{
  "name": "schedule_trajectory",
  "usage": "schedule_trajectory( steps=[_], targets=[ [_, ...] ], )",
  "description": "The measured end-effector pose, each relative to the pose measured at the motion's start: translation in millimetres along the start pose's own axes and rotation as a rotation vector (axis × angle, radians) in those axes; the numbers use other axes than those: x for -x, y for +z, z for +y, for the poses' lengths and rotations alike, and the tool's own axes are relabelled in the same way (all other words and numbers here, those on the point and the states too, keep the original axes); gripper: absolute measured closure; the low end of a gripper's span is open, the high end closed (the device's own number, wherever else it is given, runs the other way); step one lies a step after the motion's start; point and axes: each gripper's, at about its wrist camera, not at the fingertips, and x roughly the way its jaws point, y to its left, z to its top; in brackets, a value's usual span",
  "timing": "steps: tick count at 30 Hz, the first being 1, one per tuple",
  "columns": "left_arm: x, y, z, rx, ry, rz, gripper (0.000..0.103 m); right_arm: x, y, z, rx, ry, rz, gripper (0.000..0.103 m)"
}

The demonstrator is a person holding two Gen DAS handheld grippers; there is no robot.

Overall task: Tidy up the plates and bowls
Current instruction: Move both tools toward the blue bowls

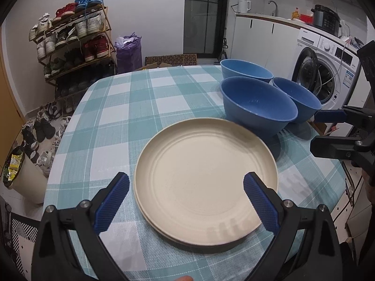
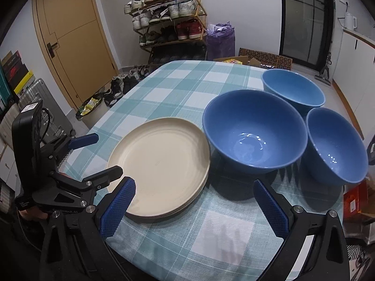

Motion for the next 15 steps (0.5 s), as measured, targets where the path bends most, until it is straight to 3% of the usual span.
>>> schedule_trajectory(
  steps=[15],
  targets=[
    [0, 43, -32, -0.051, -0.02, -0.063, 0.004, 43, 15, -34, -0.034, -0.045, -0.092, 0.001]
  ],
)
